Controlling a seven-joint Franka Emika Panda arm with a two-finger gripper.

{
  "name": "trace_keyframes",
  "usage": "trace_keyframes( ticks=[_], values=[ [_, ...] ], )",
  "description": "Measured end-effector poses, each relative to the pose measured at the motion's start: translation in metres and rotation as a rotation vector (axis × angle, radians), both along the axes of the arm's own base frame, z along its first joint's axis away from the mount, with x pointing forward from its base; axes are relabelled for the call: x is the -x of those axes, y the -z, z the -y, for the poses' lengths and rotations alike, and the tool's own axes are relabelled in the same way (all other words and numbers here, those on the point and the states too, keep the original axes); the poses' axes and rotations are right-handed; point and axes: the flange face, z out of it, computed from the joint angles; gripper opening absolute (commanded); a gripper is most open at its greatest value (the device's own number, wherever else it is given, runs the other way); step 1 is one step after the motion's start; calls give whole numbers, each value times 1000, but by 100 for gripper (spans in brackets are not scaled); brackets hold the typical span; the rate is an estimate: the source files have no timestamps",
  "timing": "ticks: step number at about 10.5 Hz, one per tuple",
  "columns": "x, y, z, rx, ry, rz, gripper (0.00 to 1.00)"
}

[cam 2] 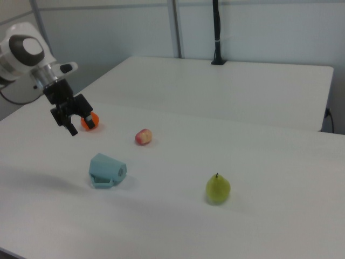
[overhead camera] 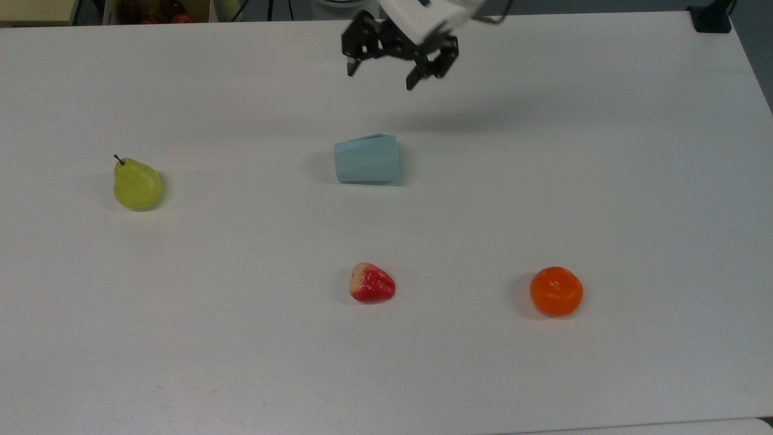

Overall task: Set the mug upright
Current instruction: 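Move the open gripper down toward the light blue mug lying on its side, then close the gripper on the mug's rim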

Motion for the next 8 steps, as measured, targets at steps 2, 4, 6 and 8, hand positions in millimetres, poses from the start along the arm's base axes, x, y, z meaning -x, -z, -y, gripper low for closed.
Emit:
trace_keyframes(
  ticks=[2,4,6,8],
  values=[
    [-1,51,-37,133,22,38,100],
    [-1,101,-58,231,30,57,100],
    [-3,139,-64,291,28,52,100],
    [-8,170,-61,361,23,65,99]
  ],
)
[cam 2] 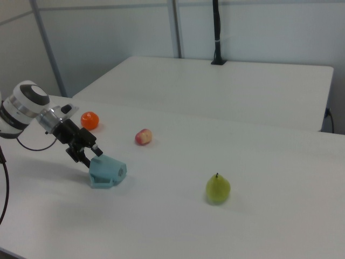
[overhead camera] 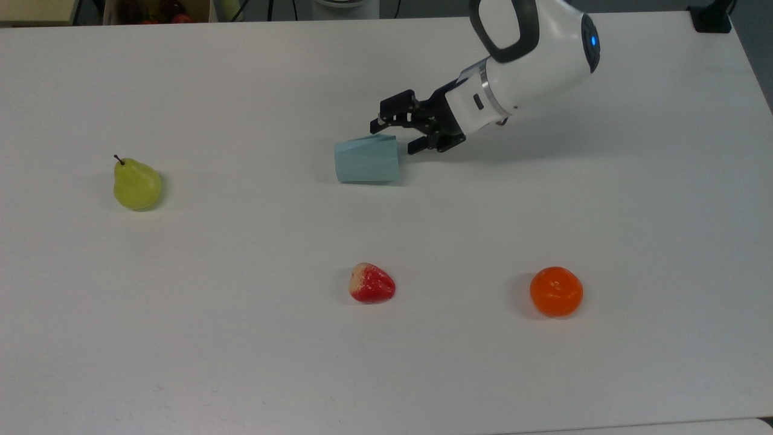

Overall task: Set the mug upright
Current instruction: 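Close the gripper on the mug's rim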

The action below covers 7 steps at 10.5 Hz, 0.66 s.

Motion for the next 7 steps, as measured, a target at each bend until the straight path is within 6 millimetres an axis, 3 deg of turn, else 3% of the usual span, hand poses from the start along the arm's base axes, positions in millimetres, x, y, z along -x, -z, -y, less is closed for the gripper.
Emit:
trace_keyframes(
  ticks=[1,3,7],
  values=[
    [-2,11,3,28,-4,6,91],
    [-9,23,17,56,10,3,65],
    [-19,20,38,56,47,9,29]
  ],
)
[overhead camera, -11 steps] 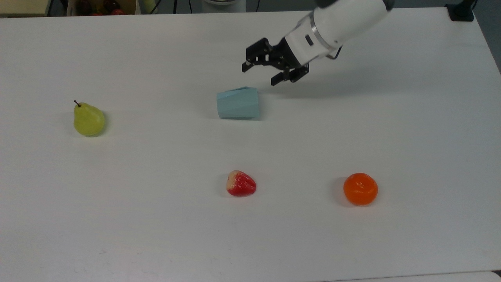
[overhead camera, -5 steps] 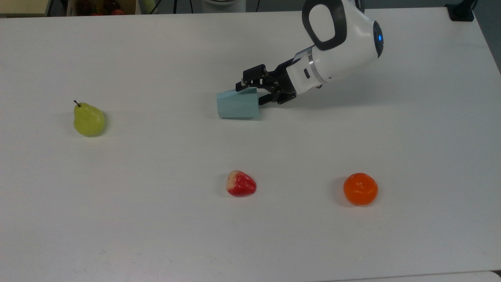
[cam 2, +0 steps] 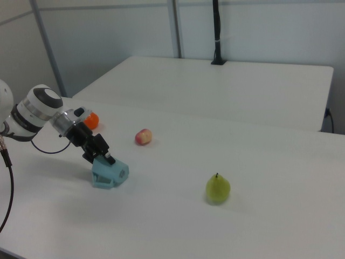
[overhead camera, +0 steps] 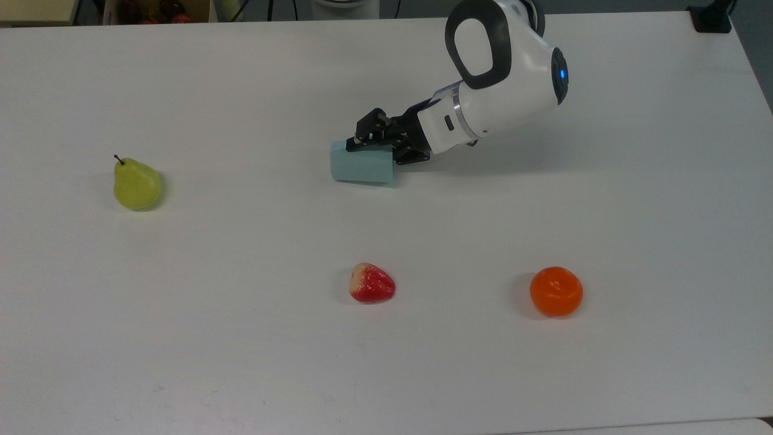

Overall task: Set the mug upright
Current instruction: 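Close the gripper on the mug's rim, then rotate the held mug upward so its base rests on the table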

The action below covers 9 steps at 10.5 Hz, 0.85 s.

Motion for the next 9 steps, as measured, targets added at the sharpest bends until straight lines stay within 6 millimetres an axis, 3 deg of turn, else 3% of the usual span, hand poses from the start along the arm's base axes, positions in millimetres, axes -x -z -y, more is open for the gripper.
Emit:
trace_keyframes(
  ticks=[2,4,6,9],
  values=[
    [-4,-8,5,-5,9,12,18],
    [-7,-21,10,-17,19,27,0],
    [-11,-44,24,-55,13,-8,0],
    [-13,-61,37,-74,-1,-48,0]
  ],
)
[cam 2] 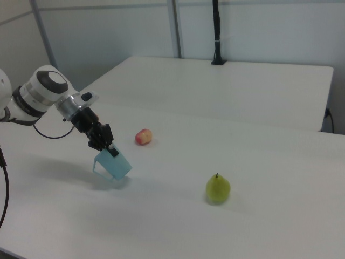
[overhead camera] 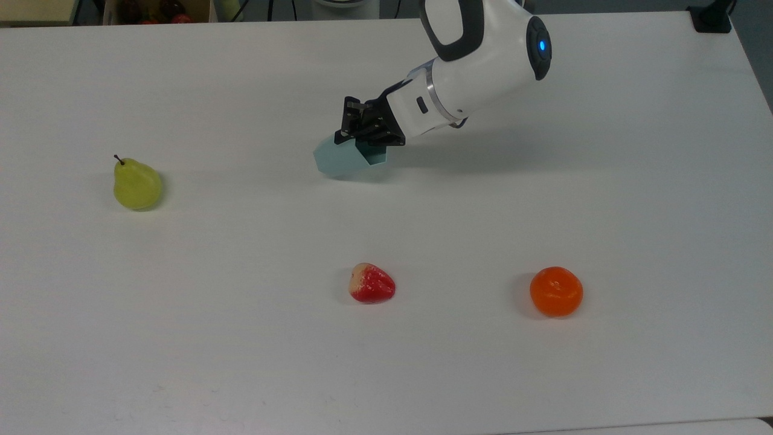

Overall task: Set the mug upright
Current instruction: 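Rotate the held mug upward so its base rests on the table, then open the gripper and lift it away from the upright mug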

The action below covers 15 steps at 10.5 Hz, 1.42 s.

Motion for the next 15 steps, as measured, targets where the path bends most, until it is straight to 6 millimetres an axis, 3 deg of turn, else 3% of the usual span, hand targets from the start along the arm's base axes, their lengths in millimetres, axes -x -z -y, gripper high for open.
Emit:
trace_keyframes(
  ticks=[4,6,8,11,12,13,14,15],
  values=[
    [-3,-51,26,-195,-1,-60,0],
    [-11,-67,25,-391,-63,-42,0],
    [-23,-61,19,-553,-121,2,0],
    [-33,-27,15,-691,-198,-16,4],
    [-35,-19,17,-720,-224,-35,27],
    [-36,-19,21,-749,-245,-49,68],
    [-37,-18,24,-767,-255,-58,99],
    [-38,-19,28,-774,-249,-56,100]
  ],
)
